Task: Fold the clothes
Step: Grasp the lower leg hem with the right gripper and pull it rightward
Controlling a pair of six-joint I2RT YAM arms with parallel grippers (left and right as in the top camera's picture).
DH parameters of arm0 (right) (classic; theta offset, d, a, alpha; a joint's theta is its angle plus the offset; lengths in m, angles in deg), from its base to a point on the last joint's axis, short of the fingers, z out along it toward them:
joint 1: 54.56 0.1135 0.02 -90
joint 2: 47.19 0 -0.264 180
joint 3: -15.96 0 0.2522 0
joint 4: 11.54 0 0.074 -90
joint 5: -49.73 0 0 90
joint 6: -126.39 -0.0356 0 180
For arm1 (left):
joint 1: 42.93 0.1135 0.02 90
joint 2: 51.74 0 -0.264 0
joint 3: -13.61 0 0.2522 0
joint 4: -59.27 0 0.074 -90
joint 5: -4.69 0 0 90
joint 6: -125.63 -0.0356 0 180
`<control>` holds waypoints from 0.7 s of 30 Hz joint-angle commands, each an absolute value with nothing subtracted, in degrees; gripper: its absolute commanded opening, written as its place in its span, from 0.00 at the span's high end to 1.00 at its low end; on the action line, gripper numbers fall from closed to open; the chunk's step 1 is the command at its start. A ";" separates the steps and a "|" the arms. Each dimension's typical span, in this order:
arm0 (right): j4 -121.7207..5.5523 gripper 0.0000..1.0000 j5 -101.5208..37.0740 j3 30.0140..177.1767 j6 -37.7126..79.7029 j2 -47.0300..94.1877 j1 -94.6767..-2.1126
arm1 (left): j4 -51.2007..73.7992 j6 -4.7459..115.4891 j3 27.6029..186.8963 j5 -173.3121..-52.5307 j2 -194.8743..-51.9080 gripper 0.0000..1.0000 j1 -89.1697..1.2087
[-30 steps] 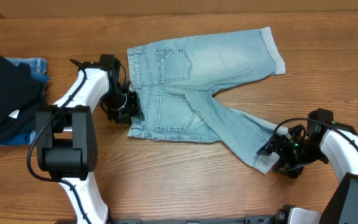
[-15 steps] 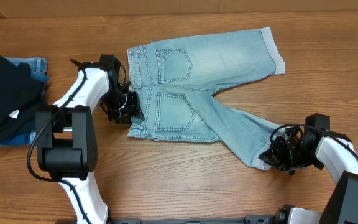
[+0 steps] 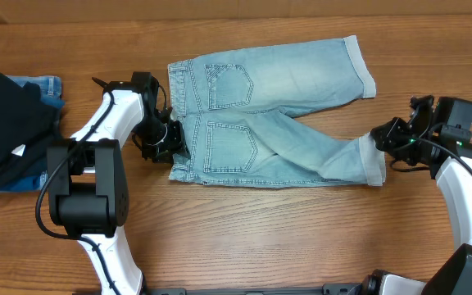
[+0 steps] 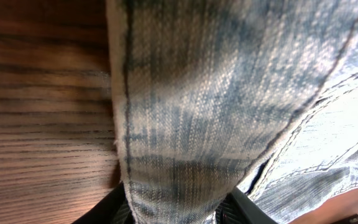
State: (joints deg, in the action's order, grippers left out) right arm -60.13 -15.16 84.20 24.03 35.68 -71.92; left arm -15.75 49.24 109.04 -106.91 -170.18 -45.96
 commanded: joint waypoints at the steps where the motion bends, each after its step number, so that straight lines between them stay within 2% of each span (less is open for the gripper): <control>1: -57.83 0.84 -22.40 85.36 24.12 36.29 -71.86 | -15.75 49.35 108.95 -106.71 -169.67 0.59 -45.96; 5: -56.19 0.83 -24.80 85.36 24.14 41.82 -71.86 | -15.92 49.35 108.95 -106.71 -169.67 0.59 -45.96; 11: -60.52 0.60 -18.51 85.36 24.19 42.30 -71.86 | -16.16 49.35 108.95 -106.71 -169.67 0.59 -45.96; 15: -60.50 0.57 -16.96 85.36 24.16 42.30 -71.86 | -16.19 49.35 108.95 -106.71 -169.67 0.59 -45.96; 16: -60.56 0.58 -16.30 85.36 24.19 42.30 -71.86 | -16.19 49.35 108.95 -106.71 -169.67 0.59 -45.96; 17: -60.70 0.64 -15.14 85.36 24.19 42.30 -71.86 | -16.16 49.35 108.95 -106.71 -169.67 0.59 -45.96; 18: -60.78 0.74 -13.31 85.36 24.16 42.30 -71.86 | -16.14 49.35 108.95 -106.71 -169.67 0.59 -45.96; 19: -60.81 0.91 -11.91 85.36 24.14 42.30 -71.81 | -16.16 49.35 108.95 -106.71 -169.67 0.59 -45.96; 20: -60.78 0.96 -11.54 85.36 24.08 42.30 -71.75 | -16.16 49.35 108.95 -106.71 -169.67 0.59 -45.96; 21: -60.67 0.96 -11.60 85.36 24.08 42.30 -71.64 | -16.16 49.35 108.95 -106.71 -169.67 0.59 -45.96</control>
State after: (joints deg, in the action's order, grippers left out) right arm -60.94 -14.44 84.37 24.16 42.36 -71.92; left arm -16.16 49.24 109.04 -106.91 -170.18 -45.96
